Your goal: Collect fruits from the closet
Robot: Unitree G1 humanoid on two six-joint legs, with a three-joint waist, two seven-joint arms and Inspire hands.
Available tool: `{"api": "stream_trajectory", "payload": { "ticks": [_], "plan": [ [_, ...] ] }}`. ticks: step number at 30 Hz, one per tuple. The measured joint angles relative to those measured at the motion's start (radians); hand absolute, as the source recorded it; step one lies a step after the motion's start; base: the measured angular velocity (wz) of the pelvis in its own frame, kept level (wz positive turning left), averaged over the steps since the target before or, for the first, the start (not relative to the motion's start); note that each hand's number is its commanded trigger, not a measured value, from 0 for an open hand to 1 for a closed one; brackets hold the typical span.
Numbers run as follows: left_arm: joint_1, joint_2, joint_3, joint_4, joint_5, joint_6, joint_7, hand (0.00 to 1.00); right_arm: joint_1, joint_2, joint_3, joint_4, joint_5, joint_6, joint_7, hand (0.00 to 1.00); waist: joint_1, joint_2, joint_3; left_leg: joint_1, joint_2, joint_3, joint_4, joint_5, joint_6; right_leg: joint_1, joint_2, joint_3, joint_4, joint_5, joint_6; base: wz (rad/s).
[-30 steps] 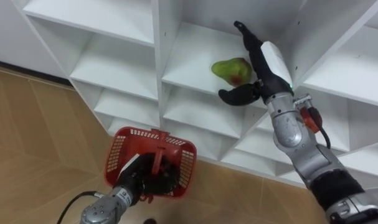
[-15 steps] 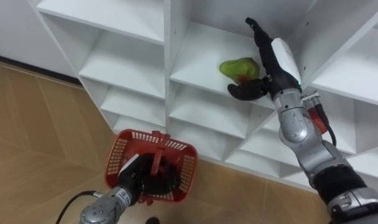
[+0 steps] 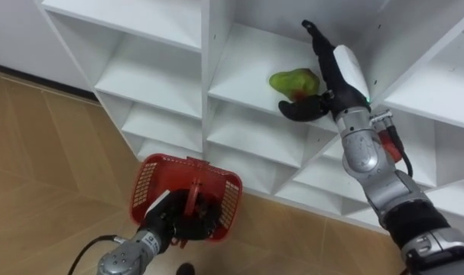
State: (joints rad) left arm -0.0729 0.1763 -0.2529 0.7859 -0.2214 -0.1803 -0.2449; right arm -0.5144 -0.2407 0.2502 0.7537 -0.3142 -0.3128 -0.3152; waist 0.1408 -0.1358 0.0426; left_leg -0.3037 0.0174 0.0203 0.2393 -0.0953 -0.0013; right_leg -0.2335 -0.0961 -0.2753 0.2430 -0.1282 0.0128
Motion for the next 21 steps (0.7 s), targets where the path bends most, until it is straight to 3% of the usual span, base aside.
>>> {"api": "stream_trajectory", "payload": {
  "ticks": [9,10,11,12,13,15,16,21],
  "plan": [
    [0.000,0.001,-0.004,0.000,0.000,0.001,0.041,1.00,-0.021,-0.003,0.002,0.068,0.081,-0.004,0.026,0.00,0.002,0.000,0.0004,0.000,-0.007,-0.007,0.000,0.005,0.005,0.004,-0.005,-0.004,0.001,0.002,0.004,0.02],
    [0.000,0.001,-0.004,0.001,0.000,0.001,0.041,1.00,-0.022,-0.004,0.002,0.074,0.082,-0.004,0.034,0.04,0.002,0.000,0.0003,0.000,-0.008,-0.007,0.000,0.005,0.005,0.004,-0.006,-0.003,0.000,0.003,0.005,0.00],
    [0.000,0.002,-0.005,0.003,0.000,0.001,0.041,1.00,-0.022,-0.005,0.002,0.082,0.083,-0.004,0.047,0.12,0.003,0.000,0.0004,0.001,-0.009,-0.007,0.000,0.005,0.006,0.004,-0.006,-0.003,0.000,0.003,0.006,0.00],
    [0.000,0.002,-0.006,0.008,0.000,0.001,0.041,1.00,-0.022,-0.006,0.002,0.089,0.083,-0.004,0.058,0.42,0.003,0.000,0.0004,0.001,-0.009,-0.006,0.000,0.006,0.007,0.004,-0.007,-0.003,0.000,0.004,0.006,0.00],
    [0.000,0.002,-0.007,0.012,0.000,0.001,0.041,1.00,-0.023,-0.005,0.002,0.094,0.083,-0.004,0.065,0.64,0.003,0.000,0.0004,0.001,-0.010,-0.006,0.000,0.006,0.007,0.004,-0.007,-0.003,0.000,0.004,0.007,0.00],
    [0.000,0.002,-0.010,0.021,0.001,0.005,0.041,1.00,-0.023,-0.006,0.004,0.108,0.083,-0.004,0.090,0.92,0.003,0.000,0.0009,0.000,-0.010,-0.007,0.000,0.007,0.007,0.004,-0.007,-0.003,0.000,0.005,0.007,0.00],
    [0.000,0.002,-0.010,0.022,0.005,0.007,0.041,1.00,-0.023,-0.006,0.004,0.113,0.082,-0.004,0.097,1.00,0.003,0.000,0.0010,0.000,-0.010,-0.007,0.001,0.008,0.007,0.004,-0.007,-0.003,-0.001,0.005,0.007,0.00],
    [0.000,0.004,-0.009,0.026,0.081,0.009,0.036,1.00,-0.056,-0.006,-0.022,0.133,0.081,0.002,0.101,1.00,0.004,0.002,0.0022,-0.001,-0.011,-0.008,0.000,0.008,0.008,0.004,-0.007,-0.003,-0.005,0.007,0.009,0.00]
  ]
}}
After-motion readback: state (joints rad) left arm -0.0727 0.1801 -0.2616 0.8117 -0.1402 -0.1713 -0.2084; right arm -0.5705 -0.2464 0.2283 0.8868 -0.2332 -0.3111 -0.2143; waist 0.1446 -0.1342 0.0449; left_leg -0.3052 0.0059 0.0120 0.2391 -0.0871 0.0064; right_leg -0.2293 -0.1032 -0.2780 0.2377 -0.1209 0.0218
